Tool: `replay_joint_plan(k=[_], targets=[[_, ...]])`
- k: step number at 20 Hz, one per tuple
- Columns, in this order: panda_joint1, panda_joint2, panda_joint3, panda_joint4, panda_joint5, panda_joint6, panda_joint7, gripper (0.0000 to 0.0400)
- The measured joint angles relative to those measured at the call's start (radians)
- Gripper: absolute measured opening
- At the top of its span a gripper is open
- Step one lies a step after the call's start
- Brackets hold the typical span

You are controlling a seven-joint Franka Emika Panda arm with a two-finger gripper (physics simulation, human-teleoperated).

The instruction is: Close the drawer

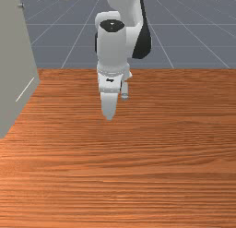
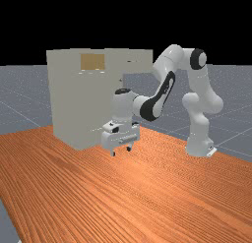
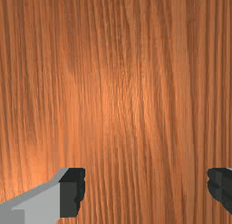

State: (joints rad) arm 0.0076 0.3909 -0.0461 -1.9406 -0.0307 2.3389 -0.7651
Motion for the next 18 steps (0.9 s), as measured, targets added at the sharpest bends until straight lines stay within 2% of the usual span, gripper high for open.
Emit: replay_joint_plan(k=[1, 2, 3, 4, 6, 7, 10, 11, 12, 15, 16, 17, 18], targets=[[0.000, 0.000, 0.000, 0.000, 0.000, 0.000, 0.000, 0.0243], [0.000, 0.000, 0.000, 0.000, 0.000, 0.000, 0.000, 0.0148], [0.000, 0.000, 0.000, 0.000, 0.000, 0.000, 0.000, 0.0090], [0.000, 0.000, 0.000, 0.000, 0.000, 0.000, 0.000, 0.0054], [0.006, -0.004, -0.006, -0.006, -0.015, 0.002, 0.013, 0.0020], [0.001, -0.059, -0.002, -0.058, -0.003, 0.048, 0.003, 0.0012], [0.003, -0.184, -0.002, 0.013, -0.004, -0.120, -0.001, 0.0003], [0.002, -0.316, -0.003, -0.141, -0.017, -0.044, 0.006, 0.0002], [0.003, -0.412, -0.006, -0.218, -0.018, -0.161, -0.064, 0.0001], [0.007, -0.836, -0.025, -0.610, -0.052, -0.192, -0.113, 0.0000], [0.012, -0.836, -0.116, -0.582, -0.075, -0.186, -0.350, 0.0000], [-0.009, -0.777, -0.218, -0.516, -0.077, -0.186, -0.532, 0.0000], [-0.024, -0.657, -0.336, -0.387, -0.023, -0.203, -0.836, 0.0000]])
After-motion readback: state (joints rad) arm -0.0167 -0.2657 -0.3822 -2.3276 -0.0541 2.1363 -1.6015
